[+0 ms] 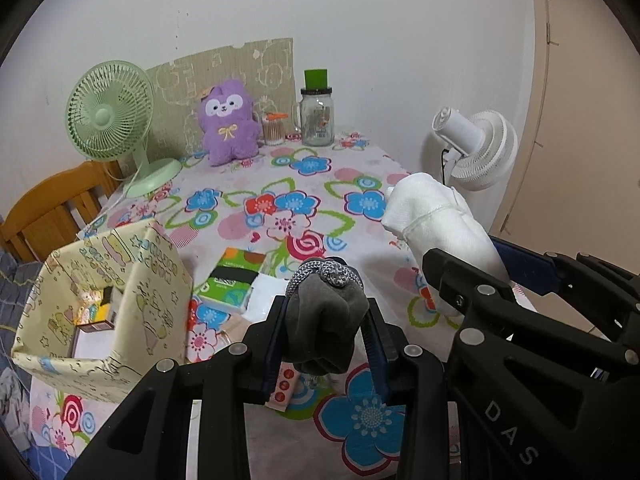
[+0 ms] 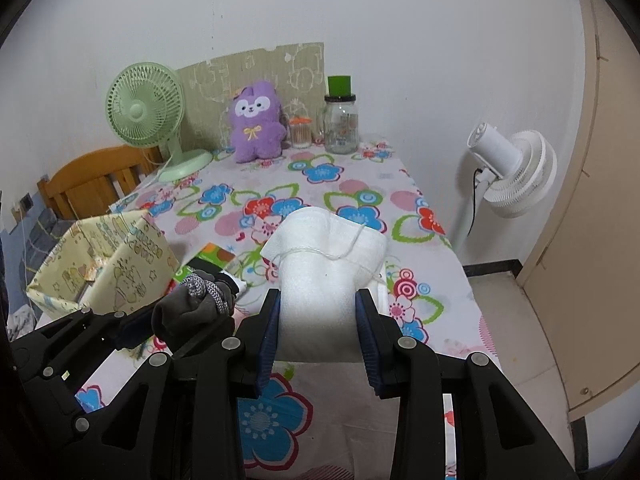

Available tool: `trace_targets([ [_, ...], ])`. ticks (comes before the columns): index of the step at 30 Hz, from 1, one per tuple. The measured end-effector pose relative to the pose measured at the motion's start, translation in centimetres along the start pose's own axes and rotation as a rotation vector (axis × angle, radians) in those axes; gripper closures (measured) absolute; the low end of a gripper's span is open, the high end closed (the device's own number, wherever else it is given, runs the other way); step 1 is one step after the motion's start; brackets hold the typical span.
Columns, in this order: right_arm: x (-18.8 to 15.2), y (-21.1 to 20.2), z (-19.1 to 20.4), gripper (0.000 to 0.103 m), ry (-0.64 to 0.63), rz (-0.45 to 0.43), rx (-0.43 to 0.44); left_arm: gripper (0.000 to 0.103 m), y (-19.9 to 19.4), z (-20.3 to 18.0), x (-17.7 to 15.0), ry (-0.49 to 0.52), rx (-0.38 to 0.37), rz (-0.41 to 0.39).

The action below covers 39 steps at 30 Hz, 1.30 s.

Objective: Organize soft objects
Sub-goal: 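Lift the towel with the right tool while the left tool lifts the sock toward the box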

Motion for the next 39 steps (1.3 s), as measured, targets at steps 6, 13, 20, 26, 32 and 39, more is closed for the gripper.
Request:
trace_targets([
  [6,0.7,-1.3,0.5,0.063,-0.001,-0.025,-0.003,0.066,-1.5,0.5,0.6,0.001,0.004,-0.029],
  [13,1.5,-3.1,1.2,0.063,-0.003,-0.06,-0.004,0.066,-3.2,1.2,1.3,0.002,0.007,-0.068],
  [20,2.5,-4.7,2.3,0.063,-0.016,-0.093,-0.011,0.066,-4.8,2.0,1.7,-0.002,0.008,-0.103],
  [26,3.2,-5.6,3.3,0.063,-0.017,-0.112,-0.011,0.066,-5.7,2.9,2.1,0.002,0.014,-0.119],
  [32,3.8,-6.1,4.2,0.063,-0.01,-0.128,-0.014,0.066,-6.4,3.9,2.6,0.009,0.014,-0.139],
  [39,4.3,-6.4,5.5,0.063,-0.016,-0.133,-0.026,0.066,-6.9,5.3,2.9,0.011,0.007,-0.149],
])
Point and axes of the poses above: each gripper's, at about its wrist camera, not at the fingertips, and y roughly the way its jaws point, z to its left, x to its top, the point moved 3 cm from there along y, roughly the way its jaws point, and after that the axes turned 6 degrees about z, right-handed, at the moved point
